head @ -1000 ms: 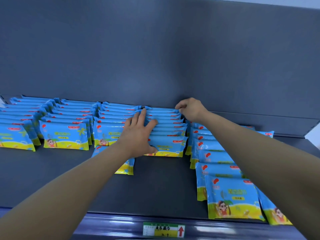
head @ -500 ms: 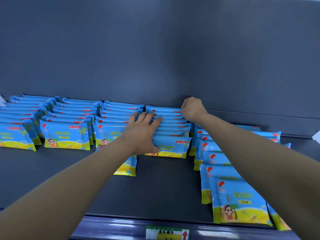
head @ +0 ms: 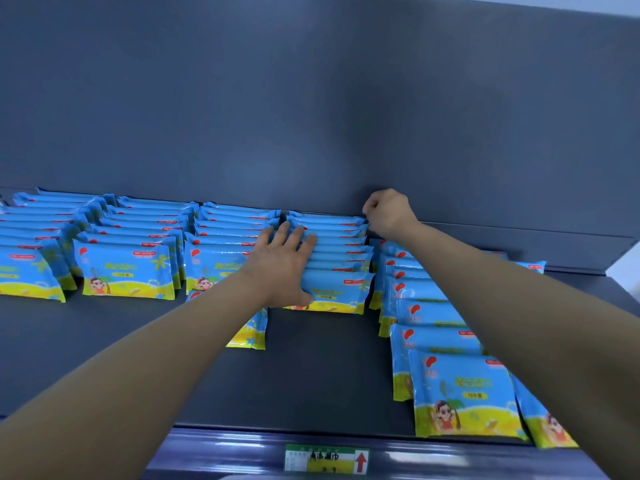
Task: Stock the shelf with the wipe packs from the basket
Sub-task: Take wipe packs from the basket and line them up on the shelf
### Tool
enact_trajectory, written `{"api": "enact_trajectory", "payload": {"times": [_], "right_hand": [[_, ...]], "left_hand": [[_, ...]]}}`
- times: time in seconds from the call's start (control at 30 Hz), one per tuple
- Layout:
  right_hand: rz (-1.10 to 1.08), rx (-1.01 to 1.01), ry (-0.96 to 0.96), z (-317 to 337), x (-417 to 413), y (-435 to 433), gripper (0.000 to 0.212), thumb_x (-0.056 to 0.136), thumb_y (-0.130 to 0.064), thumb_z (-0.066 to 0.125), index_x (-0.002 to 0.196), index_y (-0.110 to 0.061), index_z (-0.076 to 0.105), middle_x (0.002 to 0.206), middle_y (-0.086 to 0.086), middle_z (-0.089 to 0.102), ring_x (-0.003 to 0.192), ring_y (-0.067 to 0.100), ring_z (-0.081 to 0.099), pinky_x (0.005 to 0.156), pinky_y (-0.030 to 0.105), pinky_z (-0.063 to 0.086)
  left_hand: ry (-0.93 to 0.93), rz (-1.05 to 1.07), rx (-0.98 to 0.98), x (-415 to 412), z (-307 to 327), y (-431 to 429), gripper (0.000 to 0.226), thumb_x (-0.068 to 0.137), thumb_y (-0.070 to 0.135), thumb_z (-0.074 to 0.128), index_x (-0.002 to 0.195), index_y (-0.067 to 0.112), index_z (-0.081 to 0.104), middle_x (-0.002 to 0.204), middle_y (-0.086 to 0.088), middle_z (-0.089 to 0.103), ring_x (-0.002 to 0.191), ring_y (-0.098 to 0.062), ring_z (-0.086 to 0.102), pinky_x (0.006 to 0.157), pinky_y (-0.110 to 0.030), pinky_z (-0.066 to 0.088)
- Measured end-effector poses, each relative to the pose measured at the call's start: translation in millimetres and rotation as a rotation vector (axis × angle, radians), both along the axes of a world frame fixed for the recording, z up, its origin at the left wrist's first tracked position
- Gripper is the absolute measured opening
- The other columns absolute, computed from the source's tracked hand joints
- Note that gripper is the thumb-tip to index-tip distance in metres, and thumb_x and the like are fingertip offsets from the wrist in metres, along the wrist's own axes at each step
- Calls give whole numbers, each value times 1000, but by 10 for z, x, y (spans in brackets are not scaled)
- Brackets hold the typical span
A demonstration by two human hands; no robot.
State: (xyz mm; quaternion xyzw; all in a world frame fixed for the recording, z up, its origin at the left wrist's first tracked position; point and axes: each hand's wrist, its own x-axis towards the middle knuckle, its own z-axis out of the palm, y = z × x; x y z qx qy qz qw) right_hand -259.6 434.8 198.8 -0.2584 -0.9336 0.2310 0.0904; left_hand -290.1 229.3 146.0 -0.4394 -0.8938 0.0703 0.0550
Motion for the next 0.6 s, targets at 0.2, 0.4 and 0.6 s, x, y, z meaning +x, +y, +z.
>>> {"api": "enact_trajectory", "payload": {"times": [0.2, 0.4, 0.6], "right_hand": [[48, -41, 113, 36, 184, -123, 27, 86, 0, 41, 92, -10, 66, 100, 8, 66, 87, 22, 61, 71, 25, 49], [308, -123, 43, 84, 443, -351, 13, 85, -8, 58, 82, -17, 66, 77, -6, 63, 72, 9, 60, 61, 16, 45], [434, 64, -113, -42, 559, -478, 14, 84, -13, 66, 99, -14, 68, 85, -7, 57, 81, 8, 53, 73, 20, 40]], "left_hand": [[-6, -12, 54, 25, 1, -32, 103, 72, 66, 55, 147, 17, 3, 154, -7, 8, 142, -29, 5, 115, -45, 5], [99, -52, 284, 145, -1, -219, 71, 65, 49, 74, 119, 12, 45, 116, -7, 43, 106, -27, 39, 92, -37, 30], [124, -72, 303, 207, -47, -272, 48, 79, 42, 65, 112, 13, 48, 108, -5, 46, 101, -25, 40, 87, -35, 31]]}}
